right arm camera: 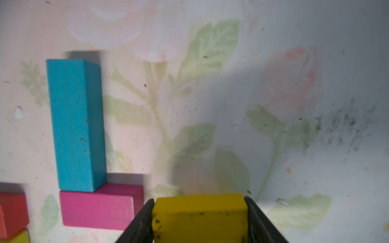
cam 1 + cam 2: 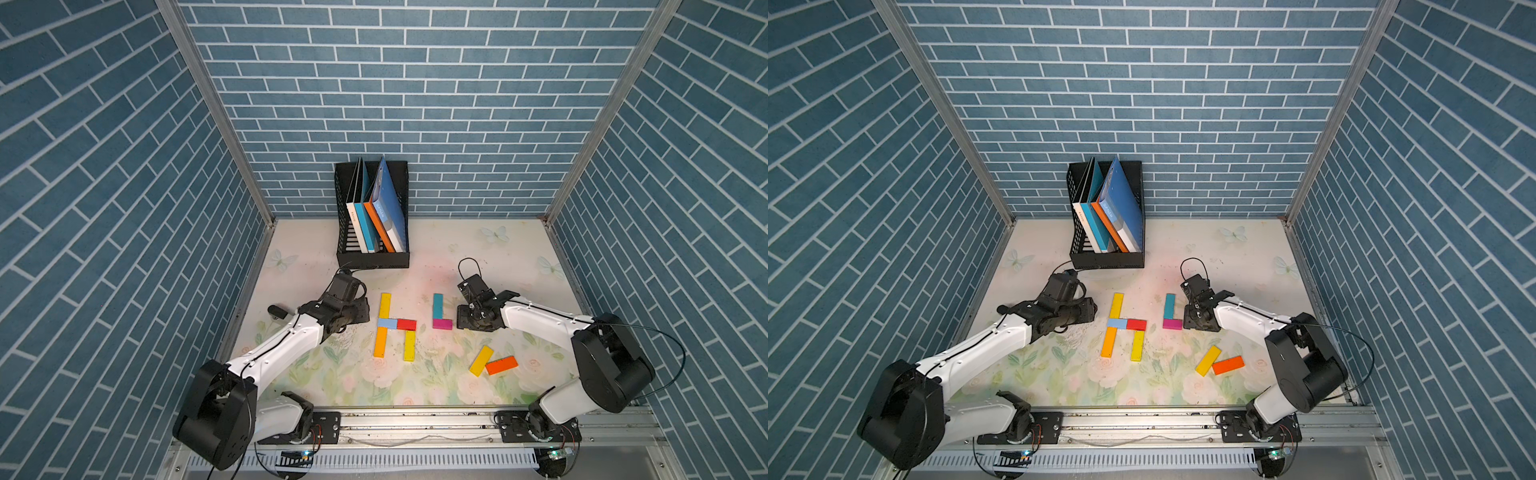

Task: Assemble the letter h with building blocks
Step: Assemble the building block at the center of the board.

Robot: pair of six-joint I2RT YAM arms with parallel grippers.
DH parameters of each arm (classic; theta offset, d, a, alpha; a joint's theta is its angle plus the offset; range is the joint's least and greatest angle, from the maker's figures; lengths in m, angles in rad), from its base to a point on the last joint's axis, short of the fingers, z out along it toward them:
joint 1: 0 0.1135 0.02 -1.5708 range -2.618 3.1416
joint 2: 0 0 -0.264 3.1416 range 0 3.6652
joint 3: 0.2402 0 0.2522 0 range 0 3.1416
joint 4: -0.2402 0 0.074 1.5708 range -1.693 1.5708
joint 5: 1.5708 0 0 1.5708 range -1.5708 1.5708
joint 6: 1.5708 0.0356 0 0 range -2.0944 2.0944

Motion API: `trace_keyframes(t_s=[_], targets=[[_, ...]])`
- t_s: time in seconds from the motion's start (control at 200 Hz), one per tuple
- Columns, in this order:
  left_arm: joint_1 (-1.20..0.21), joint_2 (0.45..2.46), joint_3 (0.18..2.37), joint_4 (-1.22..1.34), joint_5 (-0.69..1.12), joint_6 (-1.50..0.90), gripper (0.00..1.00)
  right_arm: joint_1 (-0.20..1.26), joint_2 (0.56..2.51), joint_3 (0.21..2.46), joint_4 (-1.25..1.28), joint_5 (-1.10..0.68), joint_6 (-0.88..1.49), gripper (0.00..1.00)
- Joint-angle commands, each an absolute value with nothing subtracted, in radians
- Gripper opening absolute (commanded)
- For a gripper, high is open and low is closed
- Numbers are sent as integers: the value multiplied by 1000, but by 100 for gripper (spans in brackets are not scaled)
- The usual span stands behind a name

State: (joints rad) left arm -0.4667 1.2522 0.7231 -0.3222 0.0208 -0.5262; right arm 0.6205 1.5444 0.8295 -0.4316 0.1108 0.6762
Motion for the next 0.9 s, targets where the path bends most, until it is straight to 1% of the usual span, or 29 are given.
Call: trace_keyframes(t_s=[0.0,0.305,0.41,0.45,0.55,0.655,0.71,0.895], targets=[[-462,1255,721,-322,15,-517,55,634,1568,842,-423,112,716,49],[-461,1255,721,-322,18,-517,55,641,1607,833,-392,113,741,49],[-462,1252,719,-321,17,-517,55,641,1613,839,-395,115,744,51],[-461,1253,719,-322,17,-517,55,641,1614,840,-397,113,745,53],[-462,1253,720,-321,19,-517,55,641,1603,849,-426,133,754,67],[-461,1253,720,-321,19,-516,55,639,1565,860,-456,169,769,77],[-461,1253,720,-321,19,-515,55,637,1544,870,-467,178,770,80],[-460,1248,721,-325,5,-514,55,636,1482,894,-477,196,775,84]])
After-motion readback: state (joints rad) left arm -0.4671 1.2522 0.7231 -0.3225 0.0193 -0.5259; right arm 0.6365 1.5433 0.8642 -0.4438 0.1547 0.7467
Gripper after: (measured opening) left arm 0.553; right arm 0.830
